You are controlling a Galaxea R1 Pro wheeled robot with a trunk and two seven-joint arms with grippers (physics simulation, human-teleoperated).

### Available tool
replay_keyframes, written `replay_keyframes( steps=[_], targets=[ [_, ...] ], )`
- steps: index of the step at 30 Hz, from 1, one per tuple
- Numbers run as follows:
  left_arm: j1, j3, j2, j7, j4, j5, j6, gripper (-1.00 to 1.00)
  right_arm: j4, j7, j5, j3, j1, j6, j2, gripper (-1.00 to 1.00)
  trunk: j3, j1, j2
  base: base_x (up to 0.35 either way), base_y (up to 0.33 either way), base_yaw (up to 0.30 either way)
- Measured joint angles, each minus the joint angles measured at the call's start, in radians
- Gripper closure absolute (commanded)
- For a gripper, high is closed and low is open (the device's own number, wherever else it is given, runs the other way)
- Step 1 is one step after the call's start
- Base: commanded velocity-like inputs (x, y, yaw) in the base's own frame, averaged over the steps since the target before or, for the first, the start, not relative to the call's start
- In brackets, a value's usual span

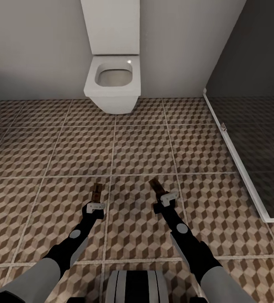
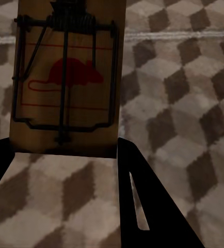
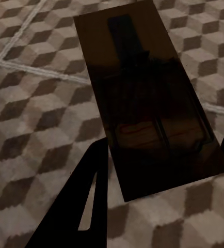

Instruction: Take the four mousetraps from the cabinet in the bathroom and place them on the bathroom floor. Make sure all four end up on the same floor surface, and ensure that at least two of them are either under or directly next to the same bathroom sink.

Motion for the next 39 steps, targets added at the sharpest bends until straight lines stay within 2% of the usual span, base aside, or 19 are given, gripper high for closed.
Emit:
replay_keyframes(
  steps=[13, 23, 27, 31, 39],
  targets=[
    [0.002, 0.000, 0.000, 0.001, -0.001, 0.000, 0.000, 1.00, -0.045, -0.001, 0.001, -0.002, 0.000, 0.004, -0.002, 1.00, -0.001, 0.000, 0.000, 0.000, 0.000, 0.000],
    [0.002, 0.000, 0.000, 0.001, -0.002, 0.000, -0.001, 1.00, -0.045, -0.001, 0.001, -0.002, 0.000, 0.004, -0.002, 1.00, -0.013, 0.000, 0.000, 0.000, 0.000, 0.000],
    [0.002, -0.011, 0.000, 0.002, -0.002, 0.000, -0.001, 1.00, -0.045, -0.001, 0.001, -0.002, 0.000, 0.004, -0.002, 1.00, -0.018, 0.000, 0.000, 0.000, 0.000, 0.000],
    [0.002, -0.032, 0.000, 0.003, -0.003, 0.000, -0.001, 1.00, -0.045, -0.001, 0.001, -0.002, 0.000, 0.003, -0.002, 1.00, -0.039, 0.002, -0.001, 0.000, 0.000, 0.000],
    [0.002, -0.037, 0.000, 0.003, -0.003, 0.000, -0.001, 1.00, -0.045, -0.001, 0.001, -0.002, 0.000, 0.004, -0.002, 1.00, -0.078, 0.005, -0.003, 0.000, 0.000, 0.000]
  ],
)
